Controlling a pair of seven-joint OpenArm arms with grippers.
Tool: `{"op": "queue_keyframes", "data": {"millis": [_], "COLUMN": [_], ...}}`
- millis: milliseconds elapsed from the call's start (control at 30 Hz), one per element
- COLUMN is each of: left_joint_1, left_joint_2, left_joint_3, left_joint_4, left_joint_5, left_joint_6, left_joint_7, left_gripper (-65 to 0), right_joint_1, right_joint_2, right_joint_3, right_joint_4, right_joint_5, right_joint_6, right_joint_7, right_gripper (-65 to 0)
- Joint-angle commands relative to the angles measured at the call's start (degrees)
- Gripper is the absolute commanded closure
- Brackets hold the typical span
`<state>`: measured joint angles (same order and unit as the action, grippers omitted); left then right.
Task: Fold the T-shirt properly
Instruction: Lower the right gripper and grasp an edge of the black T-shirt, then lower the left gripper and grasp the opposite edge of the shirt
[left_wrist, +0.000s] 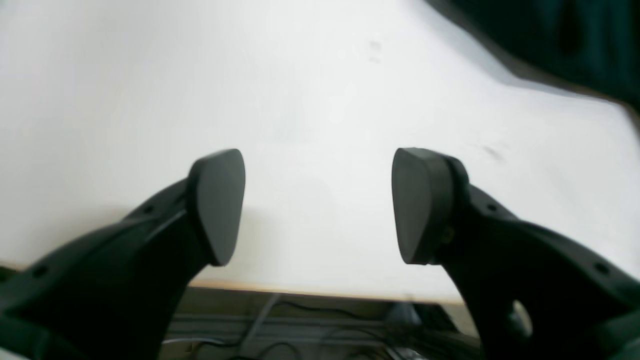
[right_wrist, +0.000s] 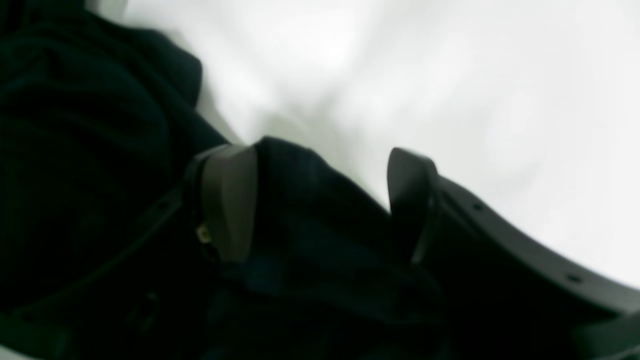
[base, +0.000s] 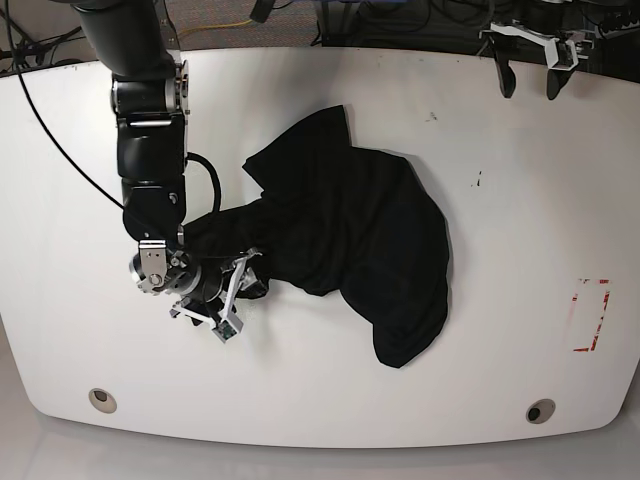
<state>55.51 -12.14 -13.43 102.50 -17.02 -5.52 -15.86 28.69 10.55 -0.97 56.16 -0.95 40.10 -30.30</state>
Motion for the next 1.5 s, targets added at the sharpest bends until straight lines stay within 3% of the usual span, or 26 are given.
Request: {"op": "queue_keyframes", "data": {"millis": [0, 300, 367, 467, 500, 667, 867, 1067, 1233, 1467], "left_joint_1": [0.7, -1.3, -1.7, -3.2, -3.9, -8.9, -17.4, -32.4, -45.9, -58.4], "left_joint_2": [-0.2, -0.6, -0.6, -0.6, -0.4, -0.3, 0.0, 2.7, 5.2, 8.9], "left_joint_3": [-0.2, -0.4, -0.4, -0.3, -0.3, -0.4, -0.4, -0.3, 2.1, 6.1], "left_joint_4": [0.8, 0.8, 0.8, 0.9, 1.0, 1.1, 2.5, 2.0, -1.2, -13.9], "left_joint_5": [-0.2, -0.2, -0.2, -0.2, -0.2, -0.4, -0.6, -0.5, -0.4, -0.2], "left_joint_6": [-0.2, -0.2, -0.2, -0.1, -0.1, 0.0, 0.0, -0.1, -0.2, -0.2], "left_joint_7": [-1.2, -0.8, -0.7, -0.3, 0.9, 10.6, 20.1, 31.9, 43.2, 44.6], "left_gripper": [-42.6, -42.6, -42.6, -42.6, -42.6, -42.6, -42.6, -42.9, -42.9, -42.8], "right_joint_1": [2.0, 3.1, 3.1, 3.1, 3.0, -1.0, -7.5, -13.3, -15.7, -18.9], "right_joint_2": [1.3, 1.1, 1.0, 0.9, 0.9, 1.5, 2.9, 5.4, 5.4, 5.3], "right_joint_3": [-3.2, -5.0, -5.0, -5.0, -5.0, -3.5, -0.3, -0.3, -0.3, -0.3], "right_joint_4": [-2.3, -9.4, -9.3, -8.0, -6.6, 6.9, 32.3, 49.7, 54.3, 56.4], "right_joint_5": [0.8, 0.8, 0.8, 0.9, 0.8, 0.7, 0.7, 0.7, 0.7, 0.7], "right_joint_6": [-0.1, -0.1, -0.1, -0.1, -0.1, -0.1, -0.1, -0.1, -0.1, -0.1], "right_joint_7": [3.3, 8.5, 8.5, 8.2, 7.9, 1.5, -10.4, -15.5, -17.9, -17.9], "right_gripper": [-39.3, -36.6, -27.6, -3.0, 0.0, 0.0, 0.0, 0.0, 0.0, 0.0]}}
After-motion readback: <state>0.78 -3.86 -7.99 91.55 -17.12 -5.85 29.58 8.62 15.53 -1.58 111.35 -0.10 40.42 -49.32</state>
